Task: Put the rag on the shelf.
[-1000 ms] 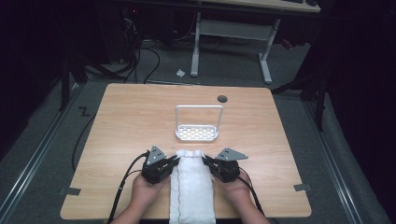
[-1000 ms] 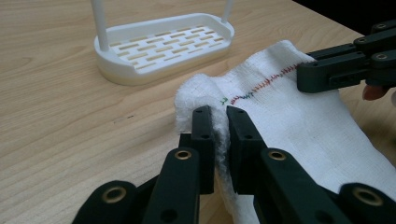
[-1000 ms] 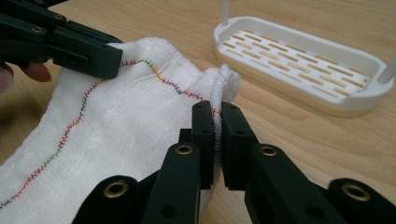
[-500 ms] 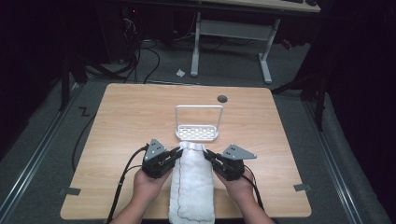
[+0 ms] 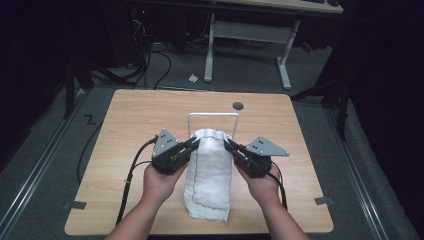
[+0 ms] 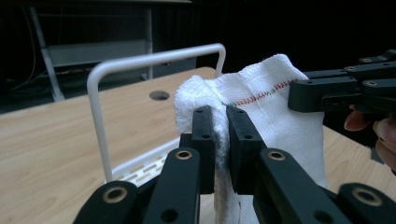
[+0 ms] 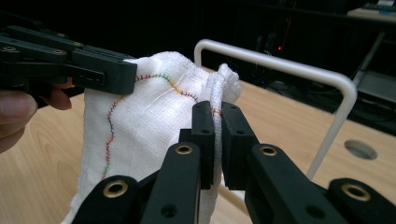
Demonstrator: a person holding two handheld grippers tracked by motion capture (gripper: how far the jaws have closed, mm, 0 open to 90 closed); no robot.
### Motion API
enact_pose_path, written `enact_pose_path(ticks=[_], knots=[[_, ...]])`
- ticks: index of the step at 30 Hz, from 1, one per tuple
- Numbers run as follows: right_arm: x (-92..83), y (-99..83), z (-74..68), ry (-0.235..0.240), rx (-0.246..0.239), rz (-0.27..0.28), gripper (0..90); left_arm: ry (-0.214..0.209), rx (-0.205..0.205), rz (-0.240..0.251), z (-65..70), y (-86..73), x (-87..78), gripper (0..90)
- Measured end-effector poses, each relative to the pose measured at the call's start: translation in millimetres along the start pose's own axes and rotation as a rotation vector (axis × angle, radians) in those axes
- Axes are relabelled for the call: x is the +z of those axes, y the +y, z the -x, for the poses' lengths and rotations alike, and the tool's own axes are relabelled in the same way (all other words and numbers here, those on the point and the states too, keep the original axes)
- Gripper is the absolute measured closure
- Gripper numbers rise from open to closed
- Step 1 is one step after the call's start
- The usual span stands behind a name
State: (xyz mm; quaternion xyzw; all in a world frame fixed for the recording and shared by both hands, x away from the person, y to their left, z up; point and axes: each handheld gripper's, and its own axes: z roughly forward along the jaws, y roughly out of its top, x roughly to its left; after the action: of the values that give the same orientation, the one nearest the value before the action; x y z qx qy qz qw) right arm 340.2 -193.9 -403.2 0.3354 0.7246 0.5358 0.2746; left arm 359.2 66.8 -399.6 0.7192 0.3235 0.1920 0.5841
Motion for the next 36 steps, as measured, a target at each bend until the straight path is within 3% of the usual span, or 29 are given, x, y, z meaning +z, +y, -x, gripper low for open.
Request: enact_pose_path(ticks=[9,19,30,36], knots=[[-6.1,28.1,4.2,-0.01,-0.007,0.056,85.6,0.006,0.0,0.054,-4.4,25.5,-4.0,82.9],[-13.0,53.8,8.4,-0.023,-0.022,0.117,85.6,0.008,0.032,0.102,-5.6,52.3,-9.6,83.0],[-17.0,71.1,19.6,-0.046,-0.008,0.134,85.5,0.009,0.084,0.111,-5.7,73.0,-0.6,83.1],[-16.5,75.8,27.5,-0.064,0.0,0.136,85.5,0.01,0.084,0.107,-9.5,77.6,8.9,83.1]])
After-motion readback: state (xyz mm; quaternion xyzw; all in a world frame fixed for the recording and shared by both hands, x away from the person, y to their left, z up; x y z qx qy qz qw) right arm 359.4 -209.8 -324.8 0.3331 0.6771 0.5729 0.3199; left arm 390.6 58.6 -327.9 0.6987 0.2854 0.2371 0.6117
